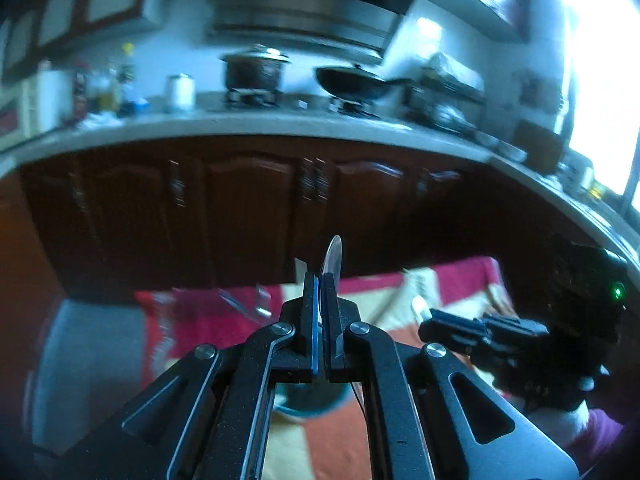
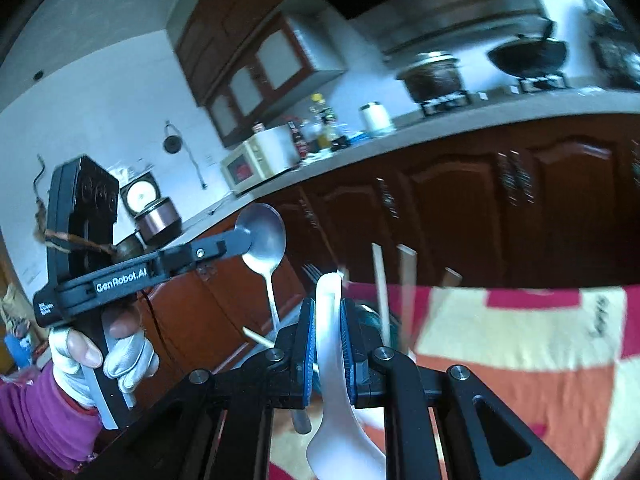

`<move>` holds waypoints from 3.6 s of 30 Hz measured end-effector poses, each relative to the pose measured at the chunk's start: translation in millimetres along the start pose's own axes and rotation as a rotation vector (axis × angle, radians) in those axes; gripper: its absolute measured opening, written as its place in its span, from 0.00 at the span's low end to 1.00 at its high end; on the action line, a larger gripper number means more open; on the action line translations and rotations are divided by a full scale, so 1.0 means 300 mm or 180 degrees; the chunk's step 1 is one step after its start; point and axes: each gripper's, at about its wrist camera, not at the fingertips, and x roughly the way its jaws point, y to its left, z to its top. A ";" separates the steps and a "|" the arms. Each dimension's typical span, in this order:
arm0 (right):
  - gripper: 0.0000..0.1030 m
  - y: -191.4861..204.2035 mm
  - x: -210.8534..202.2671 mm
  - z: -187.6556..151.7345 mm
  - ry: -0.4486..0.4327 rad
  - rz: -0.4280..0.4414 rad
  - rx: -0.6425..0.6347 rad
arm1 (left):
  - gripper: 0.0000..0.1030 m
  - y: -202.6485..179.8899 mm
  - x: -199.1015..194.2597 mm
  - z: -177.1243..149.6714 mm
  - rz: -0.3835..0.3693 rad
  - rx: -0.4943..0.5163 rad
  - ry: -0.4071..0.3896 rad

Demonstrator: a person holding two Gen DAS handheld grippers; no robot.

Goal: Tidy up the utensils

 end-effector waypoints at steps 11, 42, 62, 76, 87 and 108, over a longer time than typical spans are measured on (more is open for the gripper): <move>0.11 -0.038 0.331 0.026 0.0052 -0.0103 -0.0108 | 0.00 0.137 0.165 -0.028 0.0551 0.0057 -0.0116; 0.29 -0.076 0.272 -0.198 0.0517 -0.0172 -0.0062 | 0.02 0.133 0.242 -0.199 0.0174 -0.0055 0.0446; 0.49 0.073 0.044 -0.170 0.0273 -0.0814 -0.0091 | 0.47 0.041 -0.026 -0.255 0.0473 -0.0310 0.0234; 0.57 0.153 -0.072 -0.170 0.0217 -0.1168 -0.0063 | 0.47 -0.087 -0.131 -0.324 0.0702 -0.0295 0.0151; 0.63 0.196 -0.086 -0.162 0.0200 -0.1227 -0.0159 | 0.47 -0.102 -0.169 -0.333 0.0844 -0.0298 0.0083; 0.63 0.211 -0.085 -0.160 0.0180 -0.1316 -0.0208 | 0.47 -0.107 -0.170 -0.337 0.0947 -0.0307 0.0075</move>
